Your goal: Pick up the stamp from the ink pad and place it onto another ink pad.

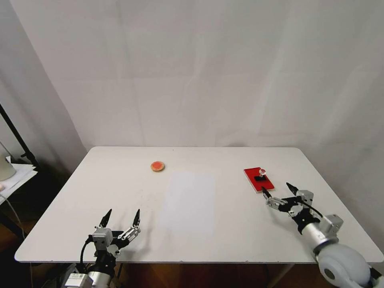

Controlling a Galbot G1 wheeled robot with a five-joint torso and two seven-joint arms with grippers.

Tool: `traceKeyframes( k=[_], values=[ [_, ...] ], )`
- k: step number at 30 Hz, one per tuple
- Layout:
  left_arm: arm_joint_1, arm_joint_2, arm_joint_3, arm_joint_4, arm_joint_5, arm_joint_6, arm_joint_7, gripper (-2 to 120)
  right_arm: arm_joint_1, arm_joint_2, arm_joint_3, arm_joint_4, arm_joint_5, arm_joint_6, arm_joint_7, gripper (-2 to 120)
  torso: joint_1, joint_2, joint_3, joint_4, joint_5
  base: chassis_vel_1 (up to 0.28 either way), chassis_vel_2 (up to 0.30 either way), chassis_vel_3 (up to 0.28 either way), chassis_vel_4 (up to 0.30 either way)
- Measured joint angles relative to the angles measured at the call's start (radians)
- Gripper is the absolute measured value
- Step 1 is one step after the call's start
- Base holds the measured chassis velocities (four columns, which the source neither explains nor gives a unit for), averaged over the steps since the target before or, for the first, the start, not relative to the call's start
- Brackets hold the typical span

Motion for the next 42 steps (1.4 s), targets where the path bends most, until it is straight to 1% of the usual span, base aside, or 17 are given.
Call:
traceKeyframes(
  k=[1,4,5,7,8,18,23,24,26,28,29,30,34,35,39,40,42],
  values=[
    [0.0,0.0,0.0,0.0,0.0,0.0,0.0,100,0.0,0.0,0.0,0.0,0.0,0.0,0.0,100,0.0,0.0,0.0,0.0,0.0,0.0,0.0,0.0,0.0],
    [0.0,0.0,0.0,0.0,0.0,0.0,0.0,100,0.101,0.025,-0.076,-0.069,0.016,-0.006,-0.002,100,0.0,0.0,0.0,0.0,0.0,0.0,0.0,0.0,0.0],
    [0.0,0.0,0.0,0.0,0.0,0.0,0.0,100,0.101,0.025,-0.076,-0.069,0.016,-0.006,-0.002,100,0.0,0.0,0.0,0.0,0.0,0.0,0.0,0.0,0.0],
    [0.0,0.0,0.0,0.0,0.0,0.0,0.0,100,0.175,0.054,-0.138,-0.141,0.034,-0.009,-0.005,100,0.0,0.0,0.0,-0.0004,0.0,0.0,0.0,0.0,0.0],
    [0.0,0.0,0.0,0.0,0.0,0.0,0.0,100,0.19,0.06,-0.151,-0.155,0.042,-0.011,-0.004,100,0.0,0.0,0.0,-0.0004,0.0001,0.0,0.0,0.0,0.0],
    [0.0,0.0,0.0,0.0,0.0,0.0,0.0,100,0.268,0.094,-0.203,-0.228,0.063,-0.015,0.032,99,0.0,0.0,0.0,-0.0003,0.0,0.0,0.0,0.0,0.0],
    [0.0,0.0,0.0,0.0,0.0,0.0,0.0,100,0.273,0.105,-0.22,-0.242,0.061,-0.017,0.038,91,0.0,0.0,0.0,-0.0003,0.0001,0.0,0.0,0.0,0.0],
    [0.0,0.0,0.0,0.0,0.0,0.0,0.0,100,0.273,0.105,-0.22,-0.242,0.061,-0.017,0.038,91,0.0,0.0,0.0,-0.0003,0.0001,0.0,0.0,0.0,0.0],
    [0.0,0.0,0.0,0.0,0.0,0.0,0.0,100,0.276,0.106,-0.222,-0.247,0.061,-0.017,0.038,84,0.0,0.0,0.0,-0.0003,0.0001,0.0,0.0,0.0,0.0],
    [0.0,0.0,0.0,0.0,0.0,0.0,0.0,100,0.275,0.106,-0.221,-0.247,0.058,-0.017,0.04,76,0.0,0.0,0.0,-0.0002,0.0,0.0,0.0,0.0,0.0],
    [0.0,0.0,0.0,0.0,0.0,0.0,0.0,100,0.275,0.106,-0.221,-0.247,0.058,-0.017,0.04,76,0.0,0.0,0.0,-0.0002,0.0,0.0,0.0,0.0,0.0],
    [0.0,0.0,0.0,0.0,0.0,0.0,0.0,100,0.271,0.106,-0.22,-0.243,0.057,-0.018,0.041,72,0.0,0.0,0.0,-0.0003,0.0001,0.0,0.0,0.0,0.0],
    [0.0,0.0,0.0,0.0,0.0,0.0,0.0,100,0.263,0.106,-0.217,-0.234,0.05,-0.018,0.041,53,0.0,0.0,0.0,-0.0003,0.0,0.0,0.0,0.0,0.0],
    [0.0,0.0,0.0,0.0,0.0,0.0,0.0,100,0.263,0.106,-0.217,-0.234,0.05,-0.018,0.041,53,0.0,0.0,0.0,-0.0003,0.0,0.0,0.0,0.0,0.0],
    [0.0,0.0,0.0,0.0,0.0,0.0,0.0,100,0.266,0.107,-0.224,-0.237,0.046,-0.018,0.04,36,0.0,0.0,0.0,-0.0003,0.0001,0.0,0.0,0.0,0.0],
    [0.0,0.0,0.0,0.0,0.0,0.0,0.0,100,0.266,0.107,-0.224,-0.237,0.046,-0.018,0.04,36,0.0,0.0,0.0,-0.0003,0.0001,0.0,0.0,0.0,0.0],
    [0.0,0.0,0.0,0.0,0.0,0.0,0.0,100,0.267,0.106,-0.227,-0.237,0.046,-0.018,0.04,25,0.0,0.0,0.0,-0.0002,0.0001,0.0,0.0,0.0,0.0]
  ],
)
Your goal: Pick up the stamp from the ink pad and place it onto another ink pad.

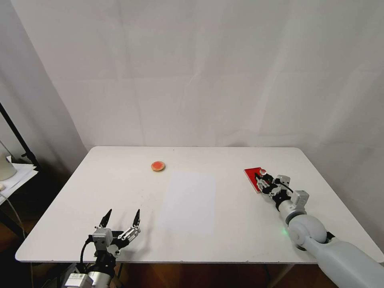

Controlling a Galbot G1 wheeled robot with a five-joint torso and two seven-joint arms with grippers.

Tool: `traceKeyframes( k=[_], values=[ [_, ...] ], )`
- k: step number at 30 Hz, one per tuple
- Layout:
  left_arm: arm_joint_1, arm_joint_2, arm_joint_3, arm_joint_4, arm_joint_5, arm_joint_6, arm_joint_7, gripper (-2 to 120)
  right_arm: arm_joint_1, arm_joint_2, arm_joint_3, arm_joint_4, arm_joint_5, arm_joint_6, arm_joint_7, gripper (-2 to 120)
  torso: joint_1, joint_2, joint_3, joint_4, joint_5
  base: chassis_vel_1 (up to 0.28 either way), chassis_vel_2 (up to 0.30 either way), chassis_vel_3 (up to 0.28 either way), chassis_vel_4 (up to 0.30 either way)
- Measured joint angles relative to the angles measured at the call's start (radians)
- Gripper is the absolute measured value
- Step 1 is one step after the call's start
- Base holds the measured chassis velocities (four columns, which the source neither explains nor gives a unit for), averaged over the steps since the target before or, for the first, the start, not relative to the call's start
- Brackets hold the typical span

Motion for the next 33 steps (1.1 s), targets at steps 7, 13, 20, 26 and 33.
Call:
traceKeyframes(
  k=[7,13,20,26,33],
  values=[
    [0.0,0.0,0.0,0.0,0.0,0.0,0.0,100,-0.002,-0.003,-0.003,-0.002,-0.001,0.001,0.0,10,0.0,0.0,0.0,0.0001,-0.0002,0.0,0.0,0.0,0.0],
    [0.0,0.0,0.0,0.0,0.0,0.0,0.0,100,-0.007,-0.012,0.0,0.008,-0.003,0.001,0.0,10,0.0,0.0,0.0,0.0,0.0004,0.0,0.0,0.0,0.0],
    [0.0,0.0,0.0,0.0,0.0,0.0,0.0,100,0.093,-0.097,-0.101,0.096,0.011,0.002,-0.044,10,0.0,0.0,0.0,-0.0005,-0.0003,0.0,0.0,0.0,0.0],
    [0.0,0.0,0.0,0.0,0.0,0.0,0.0,100,0.284,-0.077,-0.293,0.071,0.022,0.033,-0.135,10,0.0,0.0,0.0,0.0,-0.0008,0.0,0.0,0.0,0.0],
    [0.0,0.0,0.0,0.0,0.0,0.0,0.0,100,0.538,0.08,-0.606,-0.04,0.031,0.069,-0.234,10,0.0,0.0,0.0,0.0006,-0.0004,0.0,0.0,0.0,0.0]
  ],
)
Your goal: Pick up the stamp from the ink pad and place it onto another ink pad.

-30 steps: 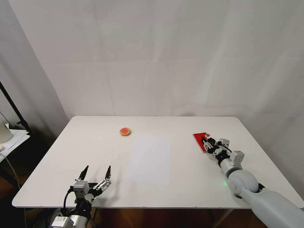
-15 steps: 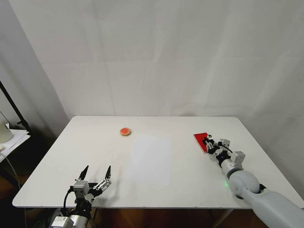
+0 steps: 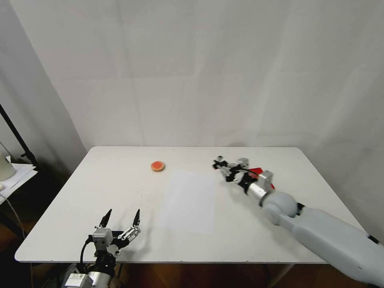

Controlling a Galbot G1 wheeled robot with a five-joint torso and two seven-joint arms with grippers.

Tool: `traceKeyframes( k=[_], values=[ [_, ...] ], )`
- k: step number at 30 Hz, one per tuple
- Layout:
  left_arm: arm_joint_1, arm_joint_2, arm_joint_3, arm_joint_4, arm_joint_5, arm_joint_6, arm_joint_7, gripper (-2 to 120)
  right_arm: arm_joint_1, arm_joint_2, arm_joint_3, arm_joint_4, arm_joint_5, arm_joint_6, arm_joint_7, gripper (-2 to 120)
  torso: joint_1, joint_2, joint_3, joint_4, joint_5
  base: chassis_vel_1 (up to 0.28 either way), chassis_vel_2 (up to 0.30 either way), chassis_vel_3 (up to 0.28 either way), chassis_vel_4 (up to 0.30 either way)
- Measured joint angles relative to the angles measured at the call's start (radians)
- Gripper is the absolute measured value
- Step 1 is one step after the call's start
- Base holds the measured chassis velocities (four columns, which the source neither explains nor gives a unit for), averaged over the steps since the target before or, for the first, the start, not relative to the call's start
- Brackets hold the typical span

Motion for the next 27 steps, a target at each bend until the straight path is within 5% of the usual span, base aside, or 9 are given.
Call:
traceKeyframes(
  k=[10,27],
  values=[
    [0.0,0.0,0.0,0.0,0.0,0.0,0.0,100,0.046,0.075,-0.131,-0.052,0.051,-0.03,0.05,10,0.0,0.0,0.0,-0.0008,0.0003,0.0,0.0,0.0,0.0],
    [0.0,0.0,0.0,0.0,0.0,0.0,0.0,100,0.022,0.083,-0.126,-0.067,0.057,-0.031,0.062,10,0.0,0.0,0.0,-0.0008,0.0004,0.0,0.0,0.0,0.0]
  ],
)
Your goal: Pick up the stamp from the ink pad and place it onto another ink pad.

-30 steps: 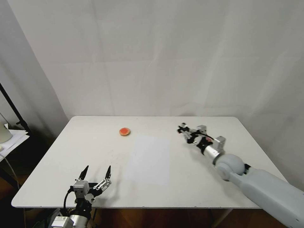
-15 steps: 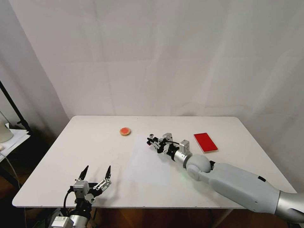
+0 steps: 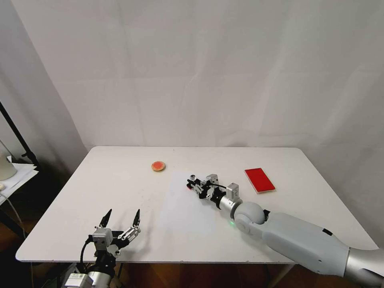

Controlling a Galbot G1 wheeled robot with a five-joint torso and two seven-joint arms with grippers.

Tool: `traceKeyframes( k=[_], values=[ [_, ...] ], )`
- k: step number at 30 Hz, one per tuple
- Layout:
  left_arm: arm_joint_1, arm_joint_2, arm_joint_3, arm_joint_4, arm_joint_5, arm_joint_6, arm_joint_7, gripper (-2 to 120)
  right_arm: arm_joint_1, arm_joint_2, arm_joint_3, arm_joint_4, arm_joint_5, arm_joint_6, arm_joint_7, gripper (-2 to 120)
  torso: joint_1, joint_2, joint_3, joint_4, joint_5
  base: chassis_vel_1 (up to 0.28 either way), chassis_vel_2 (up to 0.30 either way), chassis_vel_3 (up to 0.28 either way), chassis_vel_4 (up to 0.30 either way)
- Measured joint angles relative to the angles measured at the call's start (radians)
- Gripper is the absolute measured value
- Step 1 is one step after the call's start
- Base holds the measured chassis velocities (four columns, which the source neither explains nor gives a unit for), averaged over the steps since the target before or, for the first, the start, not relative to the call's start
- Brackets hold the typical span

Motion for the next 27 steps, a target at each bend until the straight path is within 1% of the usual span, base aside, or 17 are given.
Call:
traceKeyframes(
  k=[3,6,7,8,9,10,11,12,13,14,15,16,18,20,21,24,27],
  values=[
    [0.0,0.0,0.0,0.0,0.0,0.0,0.0,100,0.052,0.003,-0.002,0.019,0.019,-0.001,0.003,10,0.0,0.0,0.0,-0.0003,0.0,0.0,0.0,0.0,0.0],
    [0.0,0.0,0.0,0.0,0.0,0.0,0.0,100,0.147,0.039,-0.035,0.005,0.054,-0.004,0.004,10,0.0,0.0,0.0,-0.0002,-0.0003,0.0,0.0,0.0,0.0],
    [0.0,0.0,0.0,0.0,0.0,0.0,0.0,100,0.147,0.039,-0.035,0.005,0.054,-0.004,0.004,10,0.0,0.0,0.0,-0.0002,-0.0003,0.0,0.0,0.0,0.0],
    [0.0,0.0,0.0,0.0,0.0,0.0,0.0,100,0.208,0.089,-0.066,-0.036,0.069,-0.005,-0.002,10,0.0,0.0,0.0,0.0,-0.0001,0.0,0.0,0.0,0.0],
    [0.0,0.0,0.0,0.0,0.0,0.0,0.0,100,0.23,0.114,-0.078,-0.059,0.072,-0.005,-0.007,10,0.0,0.0,0.0,0.0004,-0.0005,0.0,0.0,0.0,0.0],
    [0.0,0.0,0.0,0.0,0.0,0.0,0.0,100,0.265,0.169,-0.098,-0.109,0.076,-0.004,-0.015,10,0.0,0.0,0.0,0.0005,-0.0006,0.0,0.0,0.0,0.0],
    [0.0,0.0,0.0,0.0,0.0,0.0,0.0,100,0.265,0.169,-0.098,-0.109,0.076,-0.004,-0.015,10,0.0,0.0,0.0,0.0005,-0.0006,0.0,0.0,0.0,0.0],
    [0.0,0.0,0.0,0.0,0.0,0.0,0.0,100,0.283,0.215,-0.108,-0.151,0.078,-0.004,-0.02,10,0.0,0.0,0.0,0.0006,-0.0006,0.0,0.0,0.0,0.0],
    [0.0,0.0,0.0,0.0,0.0,0.0,0.0,100,0.289,0.24,-0.111,-0.174,0.08,-0.004,-0.022,10,0.0,0.0,0.0,0.0007,-0.0005,0.0,0.0,0.0,0.0],
    [0.0,0.0,0.0,0.0,0.0,0.0,0.0,100,0.298,0.304,-0.115,-0.241,0.083,-0.005,-0.026,10,0.0,0.0,0.0,0.0006,-0.0007,0.0,0.0,0.0,0.0],
    [0.0,0.0,0.0,0.0,0.0,0.0,0.0,100,0.3,0.343,-0.117,-0.288,0.084,-0.006,-0.028,10,0.0,0.0,0.0,0.0006,-0.0006,0.0,0.0,0.0,0.0],
    [0.0,0.0,0.0,0.0,0.0,0.0,0.0,100,0.3,0.343,-0.117,-0.288,0.084,-0.006,-0.028,10,0.0,0.0,0.0,0.0006,-0.0006,0.0,0.0,0.0,0.0],
    [0.0,0.0,0.0,0.0,0.0,0.0,0.0,100,0.3,0.407,-0.124,-0.379,0.074,-0.01,-0.032,10,0.0,0.0,0.0,0.0006,-0.0007,0.0,0.0,0.0,0.0],
    [0.0,0.0,0.0,0.0,0.0,0.0,0.0,100,0.299,0.432,-0.13,-0.422,0.063,-0.012,-0.033,10,0.0,0.0,0.0,0.0004,-0.0007,0.0,0.0,0.0,0.0],
    [0.0,0.0,0.0,0.0,0.0,0.0,0.0,100,0.299,0.432,-0.13,-0.422,0.063,-0.012,-0.033,10,0.0,0.0,0.0,0.0004,-0.0007,0.0,0.0,0.0,0.0],
    [0.0,0.0,0.0,0.0,0.0,0.0,0.0,100,0.281,0.469,-0.134,-0.503,0.045,-0.009,-0.046,10,0.0,0.0,0.0,0.0,-0.0003,0.0,0.0,0.0,0.0],
    [0.0,0.0,0.0,0.0,0.0,0.0,0.0,100,0.271,0.481,-0.131,-0.525,0.041,-0.006,-0.051,10,0.0,0.0,0.0,-0.0001,-0.0001,0.0,0.0,0.0,0.0]
  ],
)
